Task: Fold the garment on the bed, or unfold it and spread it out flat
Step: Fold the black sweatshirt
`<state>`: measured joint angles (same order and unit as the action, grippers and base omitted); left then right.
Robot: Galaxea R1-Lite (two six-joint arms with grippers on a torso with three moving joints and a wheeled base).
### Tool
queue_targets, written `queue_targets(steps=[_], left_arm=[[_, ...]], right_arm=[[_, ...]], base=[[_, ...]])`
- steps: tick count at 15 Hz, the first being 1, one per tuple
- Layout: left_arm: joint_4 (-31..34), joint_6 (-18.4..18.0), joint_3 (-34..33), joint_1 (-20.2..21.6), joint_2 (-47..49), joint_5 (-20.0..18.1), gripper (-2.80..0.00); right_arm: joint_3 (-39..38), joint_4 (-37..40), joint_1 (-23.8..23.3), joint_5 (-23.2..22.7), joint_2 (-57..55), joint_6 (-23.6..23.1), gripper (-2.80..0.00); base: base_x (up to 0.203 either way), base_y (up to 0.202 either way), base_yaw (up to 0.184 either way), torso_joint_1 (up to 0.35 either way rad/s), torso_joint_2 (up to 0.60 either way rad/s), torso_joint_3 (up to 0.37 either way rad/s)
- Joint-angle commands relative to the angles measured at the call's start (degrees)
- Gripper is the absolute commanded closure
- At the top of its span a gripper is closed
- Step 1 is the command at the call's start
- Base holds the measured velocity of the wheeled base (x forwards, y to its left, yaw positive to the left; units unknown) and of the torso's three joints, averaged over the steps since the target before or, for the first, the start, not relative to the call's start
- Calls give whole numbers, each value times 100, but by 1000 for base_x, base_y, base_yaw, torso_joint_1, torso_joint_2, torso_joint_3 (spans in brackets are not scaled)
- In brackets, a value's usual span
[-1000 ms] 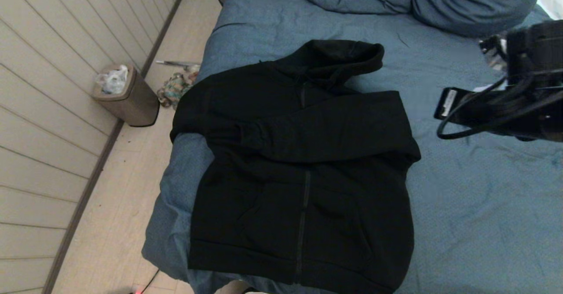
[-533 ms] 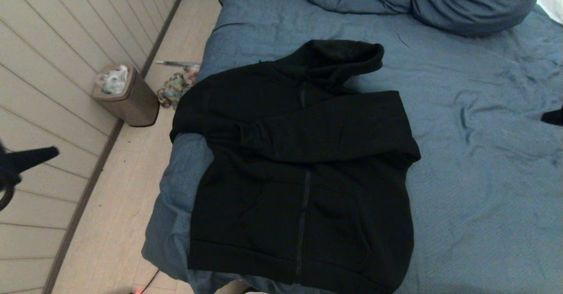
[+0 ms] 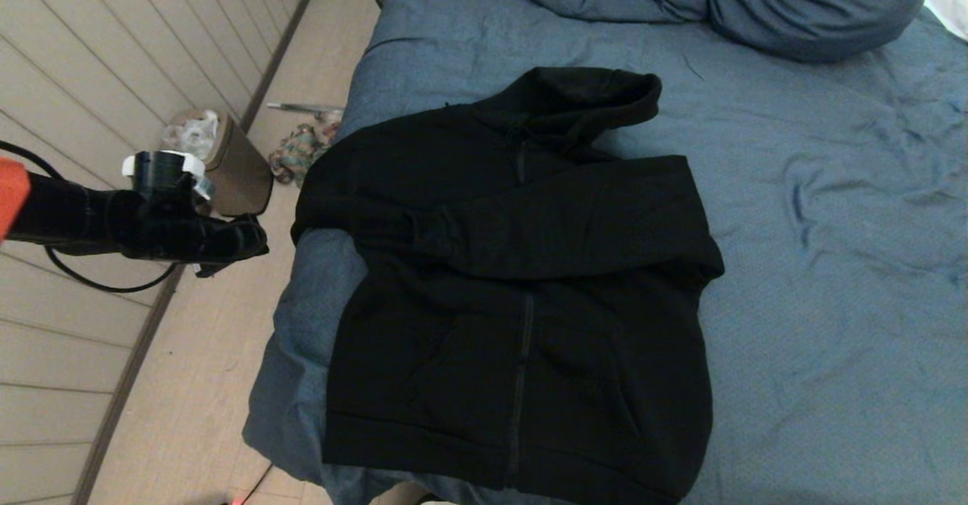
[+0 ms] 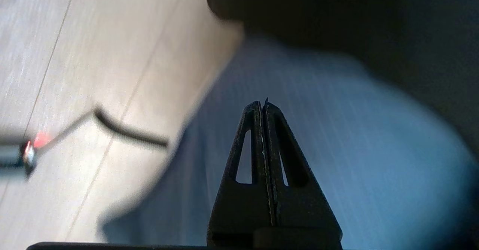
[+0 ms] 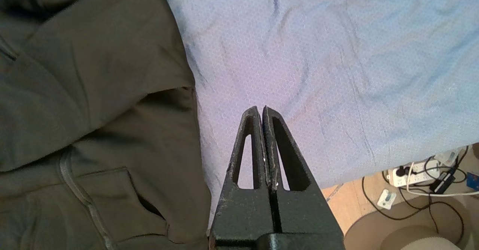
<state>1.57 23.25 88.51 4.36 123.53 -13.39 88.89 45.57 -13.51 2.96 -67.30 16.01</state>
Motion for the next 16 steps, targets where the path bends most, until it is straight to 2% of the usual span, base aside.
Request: queue_targets(steps=[1,3,6,7,9,11,12,14,16], left_arm=[[-61,23,832,80,1142,-6,0],[-217,139,1504,233,1345,-12,0],[-129,273,1983,304,1343,-23,-2],[-42,276,2008,297,1269,-20,-280],[75,362,2217,249,1151,-54,-280],[81,582,2232,30,1079,-124,-280],[21,766,2232,-142,1089,-145,-280],[-162,1369,2218,-385,1073,-134,-280],[65,1653,2215,-497,874,-226,-280]], right_arm=[[73,55,-20,9,-11,8,0],[207,153,4,11,-31,8,0],[379,189,29,-3,-165,-1,0],[385,181,58,-12,-248,-1,0],[325,180,199,-15,-273,-12,0],[373,154,206,-49,-292,-38,0],[382,138,246,-50,-310,-45,0],[271,136,389,-48,-264,-36,0],[133,128,401,-63,-264,-36,0]], base=[[0,0,0,0,0,0],[0,0,0,0,0,0],[0,0,0,0,0,0],[0,0,0,0,0,0],[0,0,0,0,0,0],[0,0,0,0,0,0],[0,0,0,0,0,0],[0,0,0,0,0,0],[0,0,0,0,0,0]])
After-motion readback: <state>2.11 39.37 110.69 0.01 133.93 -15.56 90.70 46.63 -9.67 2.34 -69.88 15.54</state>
